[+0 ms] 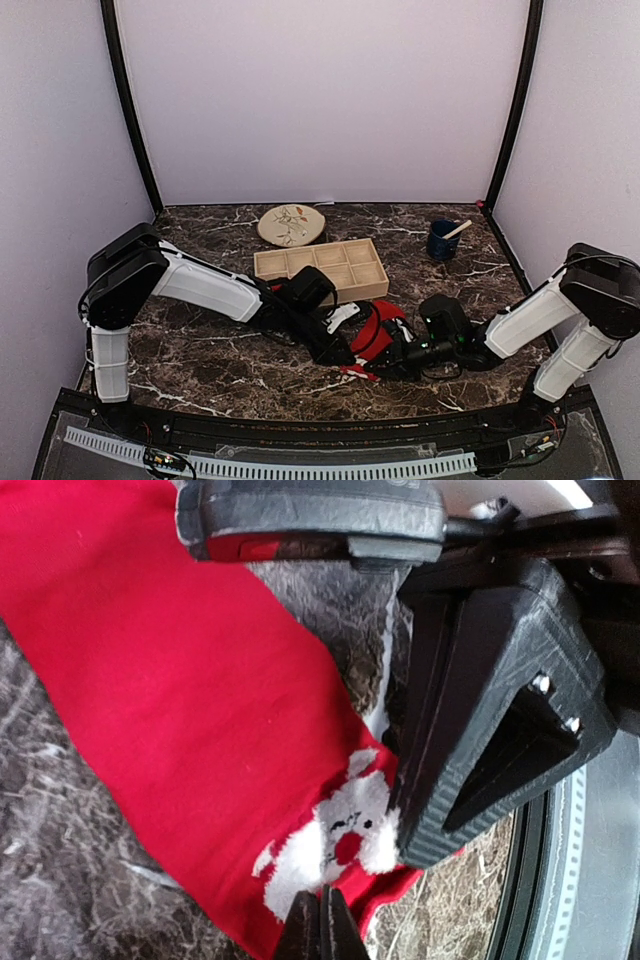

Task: Roll the socks
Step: Roll the sock at the center of the board.

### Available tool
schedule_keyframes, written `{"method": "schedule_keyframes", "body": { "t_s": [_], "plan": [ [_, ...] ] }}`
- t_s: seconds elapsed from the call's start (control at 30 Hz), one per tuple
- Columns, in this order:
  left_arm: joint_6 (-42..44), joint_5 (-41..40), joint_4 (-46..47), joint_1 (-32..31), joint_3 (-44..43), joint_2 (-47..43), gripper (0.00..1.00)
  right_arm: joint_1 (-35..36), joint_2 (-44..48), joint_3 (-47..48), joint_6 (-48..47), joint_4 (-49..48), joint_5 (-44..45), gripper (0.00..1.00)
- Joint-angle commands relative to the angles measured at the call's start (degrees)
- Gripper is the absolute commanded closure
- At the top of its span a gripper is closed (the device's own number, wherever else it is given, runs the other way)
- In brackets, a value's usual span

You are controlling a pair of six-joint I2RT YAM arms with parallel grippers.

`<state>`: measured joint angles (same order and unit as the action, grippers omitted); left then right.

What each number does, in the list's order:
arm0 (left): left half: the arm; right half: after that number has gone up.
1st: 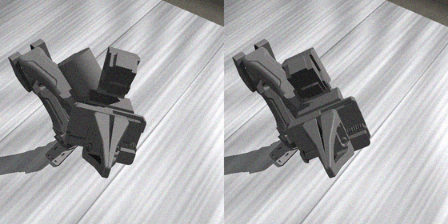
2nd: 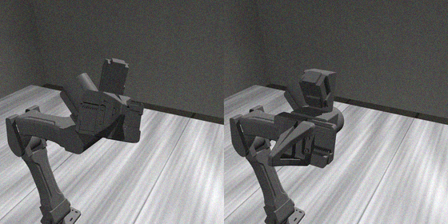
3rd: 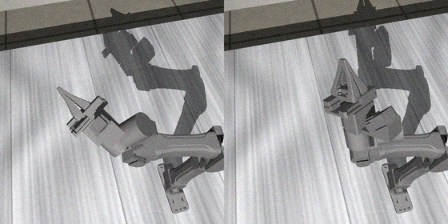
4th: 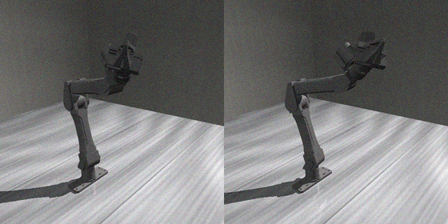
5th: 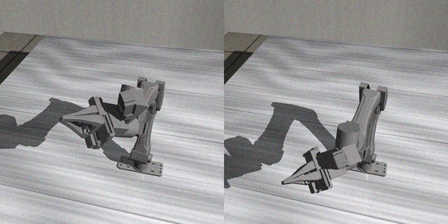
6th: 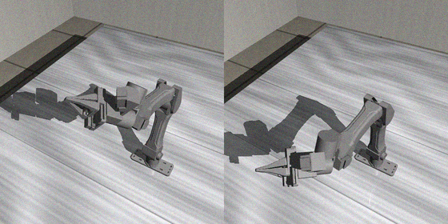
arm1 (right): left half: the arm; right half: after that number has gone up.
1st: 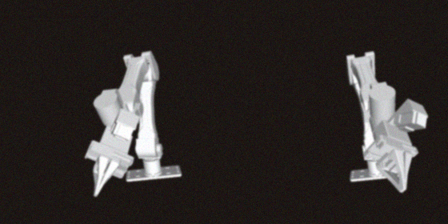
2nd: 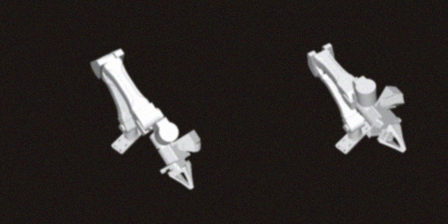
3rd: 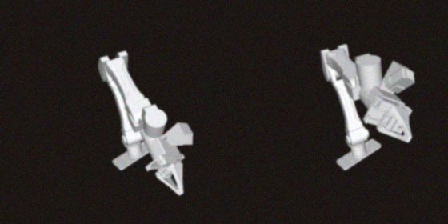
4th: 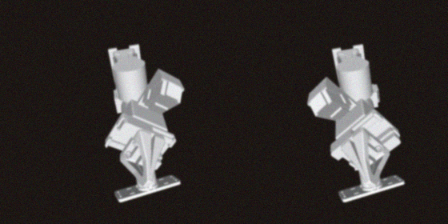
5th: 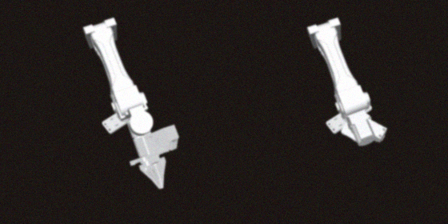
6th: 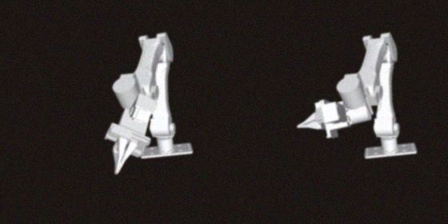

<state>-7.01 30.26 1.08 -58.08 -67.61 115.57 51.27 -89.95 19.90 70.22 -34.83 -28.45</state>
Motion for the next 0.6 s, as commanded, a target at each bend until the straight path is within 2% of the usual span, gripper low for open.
{"method": "schedule_keyframes", "body": {
  "t_s": [0.0, 0.3, 0.57],
  "plan": [
    [0.9, 2.1, -3.1, -0.3, -1.7, 0.9, 1.00, -0.5, 0.7, 1.1, -2.7, 3.3, 1.8, 0.98],
    [0.5, 2.2, -3.7, -0.2, -2.5, 2.0, 1.00, -0.5, 2.6, 2.6, -6.7, 10.2, 5.0, 0.86],
    [-0.3, 1.5, -4.4, -0.3, -3.1, 3.3, 1.00, -0.4, 7.3, 5.6, -13.4, 20.5, 10.8, 0.77]
  ]
}}
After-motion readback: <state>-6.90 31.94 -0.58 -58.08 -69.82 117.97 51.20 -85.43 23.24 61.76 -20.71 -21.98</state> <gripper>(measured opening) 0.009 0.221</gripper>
